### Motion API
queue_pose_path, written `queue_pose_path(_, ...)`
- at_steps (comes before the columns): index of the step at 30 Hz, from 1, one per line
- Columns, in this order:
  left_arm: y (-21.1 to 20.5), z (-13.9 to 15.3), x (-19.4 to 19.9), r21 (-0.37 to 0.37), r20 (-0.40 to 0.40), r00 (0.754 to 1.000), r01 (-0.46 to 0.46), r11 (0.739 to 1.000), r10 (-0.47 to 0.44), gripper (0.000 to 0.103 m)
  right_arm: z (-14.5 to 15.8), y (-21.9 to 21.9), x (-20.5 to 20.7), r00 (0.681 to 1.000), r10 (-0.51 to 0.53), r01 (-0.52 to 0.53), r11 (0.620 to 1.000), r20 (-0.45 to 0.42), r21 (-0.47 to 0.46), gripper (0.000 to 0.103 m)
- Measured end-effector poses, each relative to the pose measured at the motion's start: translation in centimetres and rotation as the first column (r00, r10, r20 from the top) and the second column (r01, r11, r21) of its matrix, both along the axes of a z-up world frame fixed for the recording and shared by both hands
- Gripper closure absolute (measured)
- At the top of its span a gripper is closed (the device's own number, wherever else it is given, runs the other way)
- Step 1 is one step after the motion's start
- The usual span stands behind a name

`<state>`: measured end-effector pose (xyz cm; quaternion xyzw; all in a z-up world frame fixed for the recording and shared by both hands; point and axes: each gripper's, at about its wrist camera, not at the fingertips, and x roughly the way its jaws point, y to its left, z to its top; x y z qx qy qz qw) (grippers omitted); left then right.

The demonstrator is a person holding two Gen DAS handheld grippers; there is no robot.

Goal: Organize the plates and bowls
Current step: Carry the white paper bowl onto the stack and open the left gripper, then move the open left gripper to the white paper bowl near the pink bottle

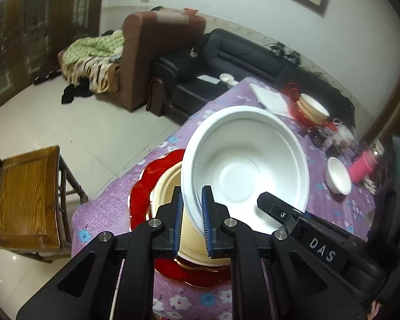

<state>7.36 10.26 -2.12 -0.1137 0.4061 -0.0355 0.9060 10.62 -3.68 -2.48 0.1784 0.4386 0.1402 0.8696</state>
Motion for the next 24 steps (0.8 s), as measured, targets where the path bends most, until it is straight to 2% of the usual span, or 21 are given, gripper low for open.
queue_pose_path(6, 0.8, -2.5, 1.1, 0.016, -0.061, 0.998, -0.017, 1.000, 0.018, 0.091, -2.6, 1.9, 1.4, 0.999, 0.004, -0.007, 0.997, -0.035, -0.081, 0.082)
queue_pose_path(11, 1.2, -2.9, 1.0, 0.051, -0.061, 0.997, -0.039, 0.998, 0.042, 0.091, -3.7, 2.2, 1.6, 0.999, -0.002, -0.003, 0.995, -0.044, -0.104, 0.080)
queue_pose_path(13, 1.6, -2.7, 0.7, 0.074, -0.043, 0.997, -0.066, 0.995, 0.069, 0.090, -3.8, 2.2, 1.5, 0.999, 0.007, -0.011, 0.994, -0.039, -0.107, 0.069)
queue_pose_path(14, 1.7, -2.6, 0.8, 0.075, -0.042, 0.996, -0.070, 0.995, 0.074, 0.090, -3.8, 2.1, 1.5, 0.999, 0.009, -0.013, 0.995, -0.036, -0.101, 0.054)
queue_pose_path(15, 1.9, -2.5, 0.6, 0.082, -0.040, 0.996, -0.080, 0.993, 0.083, 0.090, -3.7, 1.9, 1.2, 1.000, 0.009, -0.012, 0.996, -0.026, -0.084, 0.046)
queue_pose_path(19, 2.5, -2.0, 0.1, 0.094, -0.018, 0.994, -0.102, 0.990, 0.104, 0.090, -2.3, 0.5, -0.1, 0.999, -0.020, 0.023, 0.998, 0.036, -0.063, 0.041)
queue_pose_path(21, 2.8, -1.6, -0.5, 0.094, 0.005, 0.994, -0.111, 0.989, 0.111, 0.090, -1.5, -0.7, -0.7, 0.998, -0.033, 0.035, 0.999, 0.060, -0.027, 0.031)
queue_pose_path(24, 2.8, -0.5, -1.5, 0.098, 0.059, 0.990, -0.131, 0.987, 0.126, 0.090, -0.6, -3.7, -1.6, 0.993, -0.085, 0.080, 0.995, 0.083, 0.062, 0.024)
